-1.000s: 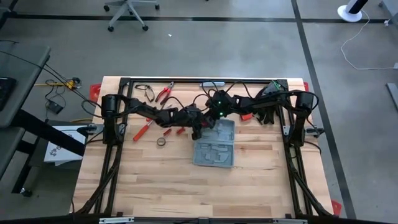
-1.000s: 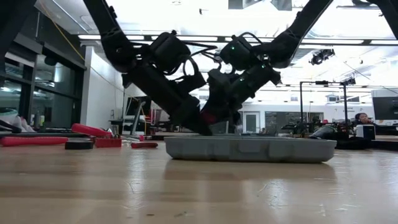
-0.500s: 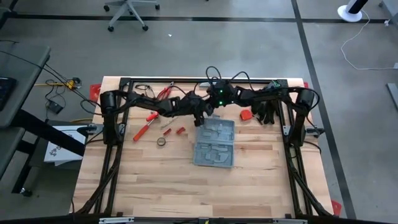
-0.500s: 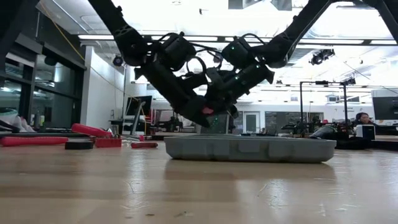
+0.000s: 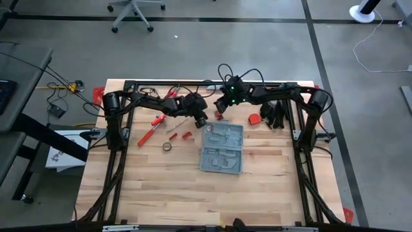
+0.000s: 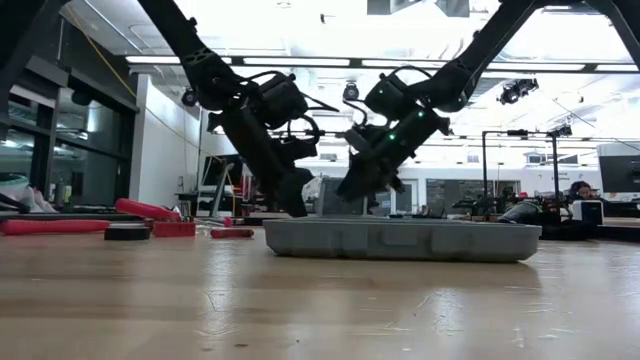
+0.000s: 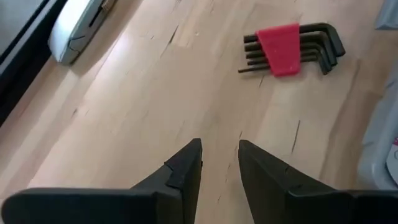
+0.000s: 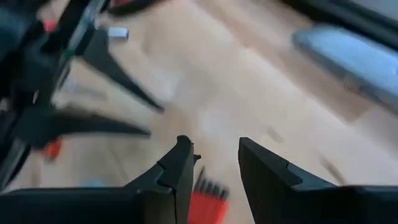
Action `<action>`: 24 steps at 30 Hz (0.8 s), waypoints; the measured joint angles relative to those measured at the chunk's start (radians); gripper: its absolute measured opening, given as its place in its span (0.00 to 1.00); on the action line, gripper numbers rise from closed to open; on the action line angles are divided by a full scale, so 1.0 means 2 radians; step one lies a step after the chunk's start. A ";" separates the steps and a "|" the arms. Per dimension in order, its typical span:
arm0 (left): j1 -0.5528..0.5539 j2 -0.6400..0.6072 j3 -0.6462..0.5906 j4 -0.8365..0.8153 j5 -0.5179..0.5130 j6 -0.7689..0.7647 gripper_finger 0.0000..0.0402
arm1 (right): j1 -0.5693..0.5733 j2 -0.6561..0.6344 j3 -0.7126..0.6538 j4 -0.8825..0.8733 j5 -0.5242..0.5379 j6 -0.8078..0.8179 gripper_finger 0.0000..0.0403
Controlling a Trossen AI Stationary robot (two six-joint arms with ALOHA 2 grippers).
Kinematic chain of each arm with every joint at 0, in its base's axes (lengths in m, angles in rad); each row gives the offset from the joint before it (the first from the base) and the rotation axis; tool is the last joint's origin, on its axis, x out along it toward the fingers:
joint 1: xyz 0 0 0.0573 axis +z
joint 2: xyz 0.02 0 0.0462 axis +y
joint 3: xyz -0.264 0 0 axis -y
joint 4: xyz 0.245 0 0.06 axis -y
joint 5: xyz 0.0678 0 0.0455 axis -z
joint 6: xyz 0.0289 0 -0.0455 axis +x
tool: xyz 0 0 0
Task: Prefit tool cases
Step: Remove the orange hex key set from the gray tool case
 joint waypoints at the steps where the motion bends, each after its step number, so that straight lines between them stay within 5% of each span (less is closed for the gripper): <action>1: -0.002 -0.002 0.000 -0.001 0.003 -0.001 0.25 | 0.004 -0.003 0.000 -0.016 0.000 -0.008 0.29; 10: -0.040 -0.004 -0.001 0.006 0.014 -0.012 0.25 | 0.038 -0.004 -0.036 -0.038 0.054 -0.027 0.29; 24: -0.113 0.014 -0.001 0.009 0.021 -0.030 0.25 | 0.041 -0.002 -0.038 -0.031 0.063 -0.021 0.29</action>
